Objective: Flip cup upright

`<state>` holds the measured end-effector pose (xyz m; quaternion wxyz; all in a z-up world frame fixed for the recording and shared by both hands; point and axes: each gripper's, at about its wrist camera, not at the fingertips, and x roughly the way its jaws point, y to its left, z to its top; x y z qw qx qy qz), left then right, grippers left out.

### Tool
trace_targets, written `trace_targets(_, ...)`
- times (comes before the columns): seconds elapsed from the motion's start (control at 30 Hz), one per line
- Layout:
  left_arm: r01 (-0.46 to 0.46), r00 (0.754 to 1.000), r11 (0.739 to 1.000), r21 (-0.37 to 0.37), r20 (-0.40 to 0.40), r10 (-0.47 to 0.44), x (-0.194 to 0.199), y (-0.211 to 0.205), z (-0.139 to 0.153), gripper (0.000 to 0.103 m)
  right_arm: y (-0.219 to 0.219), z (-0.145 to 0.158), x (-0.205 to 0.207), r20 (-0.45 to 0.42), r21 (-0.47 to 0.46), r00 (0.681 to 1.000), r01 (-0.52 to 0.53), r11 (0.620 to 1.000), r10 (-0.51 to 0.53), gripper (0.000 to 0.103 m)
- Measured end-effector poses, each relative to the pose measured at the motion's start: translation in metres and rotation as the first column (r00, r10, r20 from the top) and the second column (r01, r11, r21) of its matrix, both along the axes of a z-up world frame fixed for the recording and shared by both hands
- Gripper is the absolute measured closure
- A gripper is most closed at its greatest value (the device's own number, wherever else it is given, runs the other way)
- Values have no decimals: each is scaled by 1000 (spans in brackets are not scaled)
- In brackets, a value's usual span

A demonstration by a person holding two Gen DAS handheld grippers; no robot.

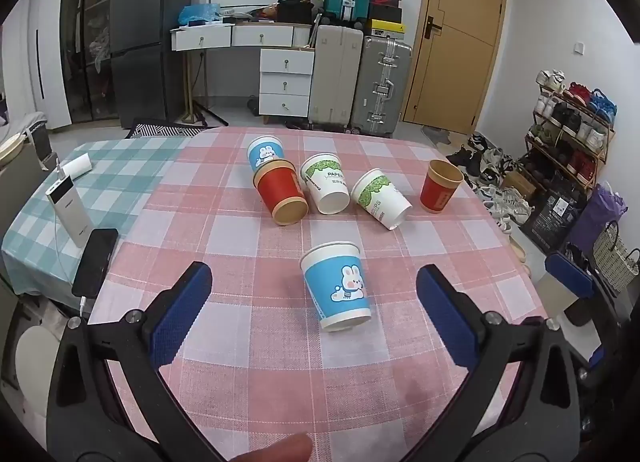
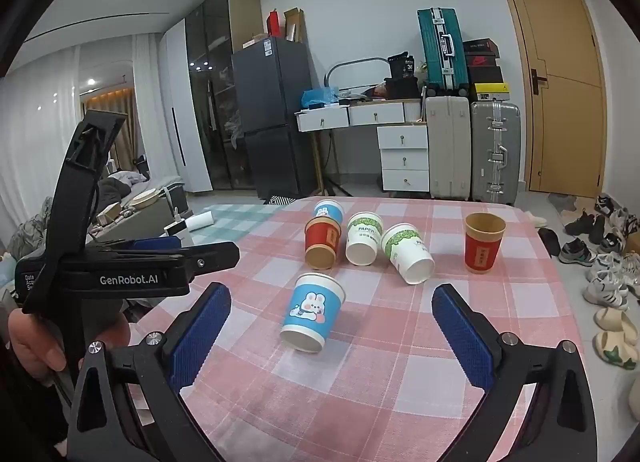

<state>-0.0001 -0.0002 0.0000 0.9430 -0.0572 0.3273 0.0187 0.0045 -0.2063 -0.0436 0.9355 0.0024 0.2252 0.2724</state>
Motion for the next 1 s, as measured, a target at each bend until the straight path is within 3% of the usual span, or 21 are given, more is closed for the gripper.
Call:
trace_targets(0.07,5,1000,1000,5,5,-5,0,-2,0,1,-2,1,3,-10,13,1000,2,1000,-1,0)
trace_targets(0.13,3,1000,999,-43,17,-2,-1,1,0,1,1,2,1,-7,1,1000,6,1000,-6,0)
trace_targets(1.0,-16,1000,1000,-26,7,16,-3,7,-3,1,5,-1,0,-7,16,999,32,999,-32,0)
